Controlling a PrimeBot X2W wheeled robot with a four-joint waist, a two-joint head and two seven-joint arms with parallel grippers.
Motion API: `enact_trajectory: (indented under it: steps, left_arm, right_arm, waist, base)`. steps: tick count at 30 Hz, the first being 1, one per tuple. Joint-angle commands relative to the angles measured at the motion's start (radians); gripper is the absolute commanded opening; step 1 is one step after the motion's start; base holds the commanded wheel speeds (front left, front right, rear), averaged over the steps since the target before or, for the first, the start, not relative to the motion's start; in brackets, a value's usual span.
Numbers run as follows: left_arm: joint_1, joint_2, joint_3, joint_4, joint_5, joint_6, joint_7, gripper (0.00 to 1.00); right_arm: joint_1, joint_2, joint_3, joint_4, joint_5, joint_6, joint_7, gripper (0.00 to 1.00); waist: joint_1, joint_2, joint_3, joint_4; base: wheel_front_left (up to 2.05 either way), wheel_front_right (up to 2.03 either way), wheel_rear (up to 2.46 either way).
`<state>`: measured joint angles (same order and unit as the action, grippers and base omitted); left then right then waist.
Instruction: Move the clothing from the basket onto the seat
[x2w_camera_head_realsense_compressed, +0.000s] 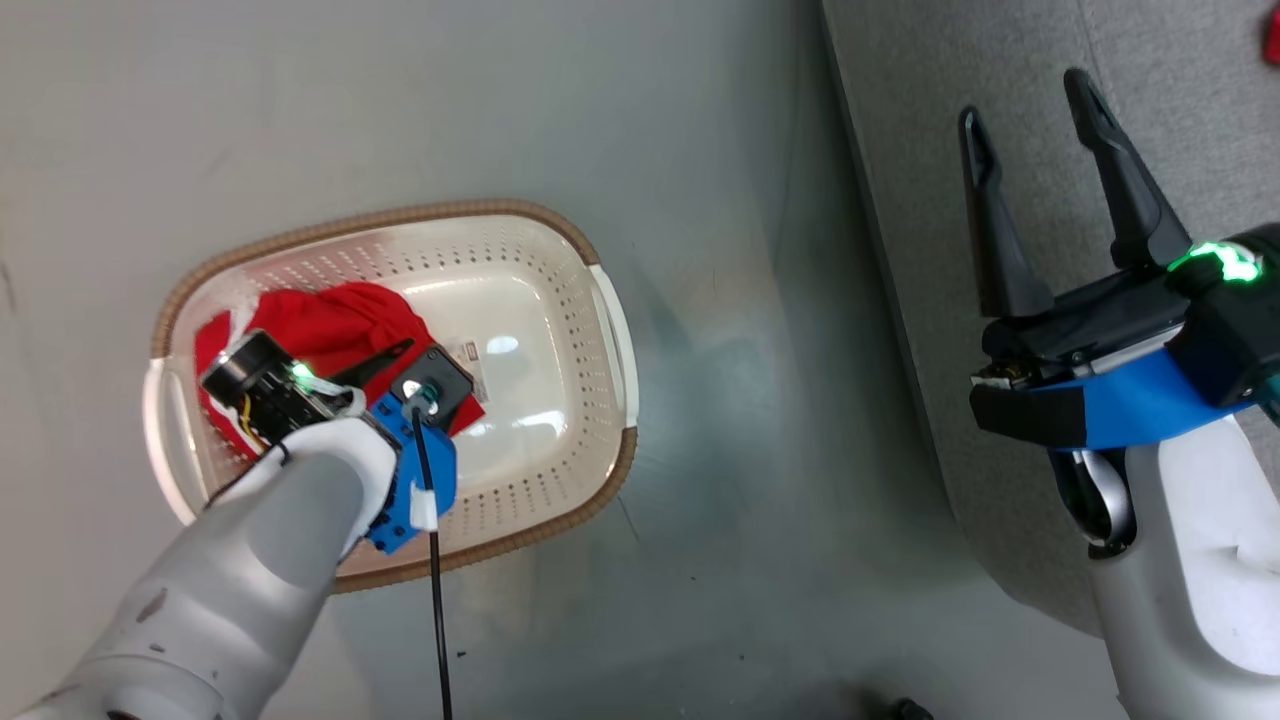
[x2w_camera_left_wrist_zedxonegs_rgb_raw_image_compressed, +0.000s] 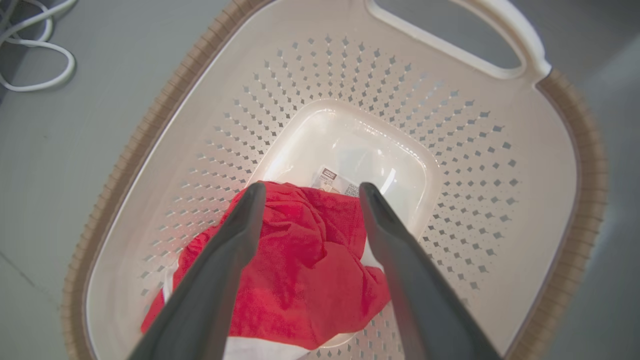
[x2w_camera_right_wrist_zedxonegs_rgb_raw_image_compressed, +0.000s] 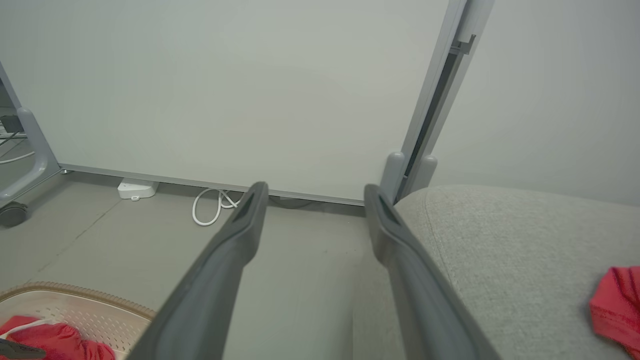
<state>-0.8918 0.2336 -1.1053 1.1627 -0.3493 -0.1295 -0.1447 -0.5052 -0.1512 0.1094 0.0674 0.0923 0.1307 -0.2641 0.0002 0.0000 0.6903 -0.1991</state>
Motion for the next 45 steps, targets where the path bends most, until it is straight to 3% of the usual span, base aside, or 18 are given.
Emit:
enact_trajectory:
  steps: [1,14,24,36,37,38,39,45]
  left_arm:
    - [-0.031,0.009,-0.009,0.009,-0.006,-0.001,0.012,1.0]
    - [-0.159,0.059,-0.129,0.067,-0.056,-0.001,0.127,1.0]
    - [-0.246,0.084,-0.15,0.104,-0.055,0.002,0.177,1.0]
    - [-0.277,0.072,-0.152,0.122,-0.063,0.024,0.21,1.0]
    - [-0.278,0.07,-0.152,0.123,-0.063,0.025,0.214,0.64]
    - [-0.281,0.069,-0.153,0.123,-0.057,0.029,0.213,0.19]
    - [-0.28,0.066,-0.155,0.124,-0.055,0.03,0.211,0.0]
    - [-0.27,0.056,-0.156,0.124,-0.06,0.026,0.211,0.0]
  right_arm:
    - [-0.022,0.001,0.001,-0.01,0.002,0.0,-0.001,1.0]
    - [-0.1,0.013,0.011,-0.073,-0.003,0.0,-0.001,1.0]
    - [-0.125,0.005,0.012,-0.122,-0.011,0.0,-0.001,1.0]
    - [-0.121,0.001,-0.014,-0.136,-0.01,0.0,-0.001,1.0]
    - [-0.12,0.001,-0.016,-0.137,-0.011,0.0,-0.001,1.0]
    - [-0.119,0.002,-0.017,-0.137,-0.012,0.0,-0.001,1.0]
    - [-0.119,0.0,-0.018,-0.136,-0.014,0.0,-0.001,1.0]
    - [-0.123,-0.001,-0.022,-0.129,-0.013,0.0,-0.001,1.0]
  waist:
    - [-0.0002,0.0,0.046,-0.024]
    - [-0.0002,0.0,0.237,-0.053]
    - [-0.0002,0.0,0.337,-0.059]
    - [-0.0002,0.0,0.389,-0.061]
    - [-0.0002,0.0,0.391,-0.06]
    - [-0.0002,0.0,0.391,-0.059]
    - [-0.0002,0.0,0.392,-0.058]
    - [-0.0002,0.0,0.384,-0.05]
  base:
    - [0.0,0.0,0.0]
    - [0.0,0.0,0.0]
    - [0.0,0.0,0.0]
    - [0.0,0.0,0.0]
    - [0.0,0.0,0.0]
    - [0.0,0.0,0.0]
    - [0.0,0.0,0.0]
    - [0.0,0.0,0.0]
